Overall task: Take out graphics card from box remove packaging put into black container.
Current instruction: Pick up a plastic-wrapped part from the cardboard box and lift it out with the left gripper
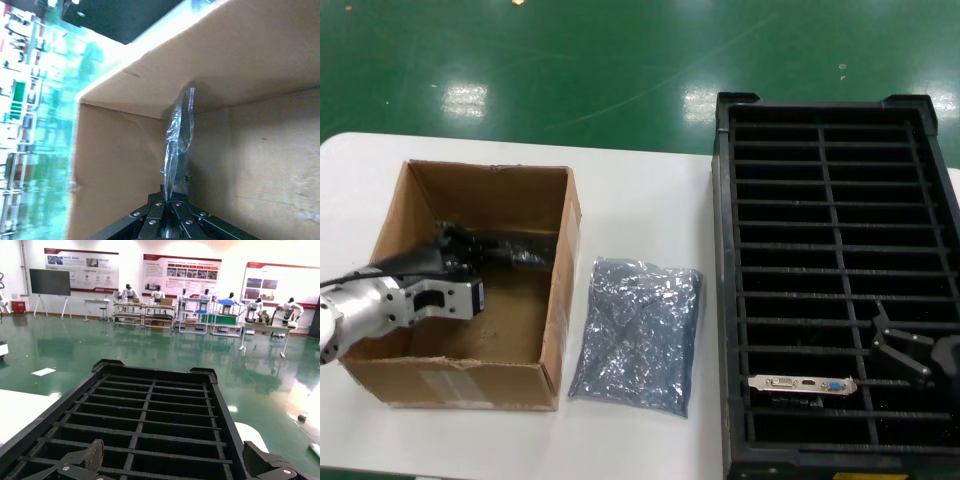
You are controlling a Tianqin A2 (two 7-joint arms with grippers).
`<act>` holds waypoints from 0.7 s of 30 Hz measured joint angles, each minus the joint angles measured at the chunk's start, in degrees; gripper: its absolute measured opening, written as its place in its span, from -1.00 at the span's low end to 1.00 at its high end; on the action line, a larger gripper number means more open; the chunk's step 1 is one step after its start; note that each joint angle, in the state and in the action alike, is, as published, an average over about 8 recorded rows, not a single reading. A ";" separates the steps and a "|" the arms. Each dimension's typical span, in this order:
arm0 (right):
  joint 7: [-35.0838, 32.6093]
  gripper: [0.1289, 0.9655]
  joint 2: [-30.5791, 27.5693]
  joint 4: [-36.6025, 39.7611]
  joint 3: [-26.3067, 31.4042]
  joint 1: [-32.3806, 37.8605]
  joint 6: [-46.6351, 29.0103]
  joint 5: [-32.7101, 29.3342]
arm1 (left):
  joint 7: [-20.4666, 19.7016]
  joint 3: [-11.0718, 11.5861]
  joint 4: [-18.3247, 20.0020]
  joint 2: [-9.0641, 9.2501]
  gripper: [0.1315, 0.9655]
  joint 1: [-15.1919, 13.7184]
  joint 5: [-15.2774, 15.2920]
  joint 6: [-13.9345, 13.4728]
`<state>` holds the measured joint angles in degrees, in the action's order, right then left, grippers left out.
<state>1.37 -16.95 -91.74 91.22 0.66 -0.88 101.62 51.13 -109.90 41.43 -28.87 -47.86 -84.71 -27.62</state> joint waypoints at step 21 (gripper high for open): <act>0.00 1.00 0.00 0.00 0.00 0.00 0.00 0.00 | -10.13 10.18 40.96 -11.60 -0.98 20.40 -0.87 9.67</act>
<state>1.37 -16.95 -91.74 91.22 0.66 -0.88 101.62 40.99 -99.72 82.39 -40.47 -27.46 -85.59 -17.95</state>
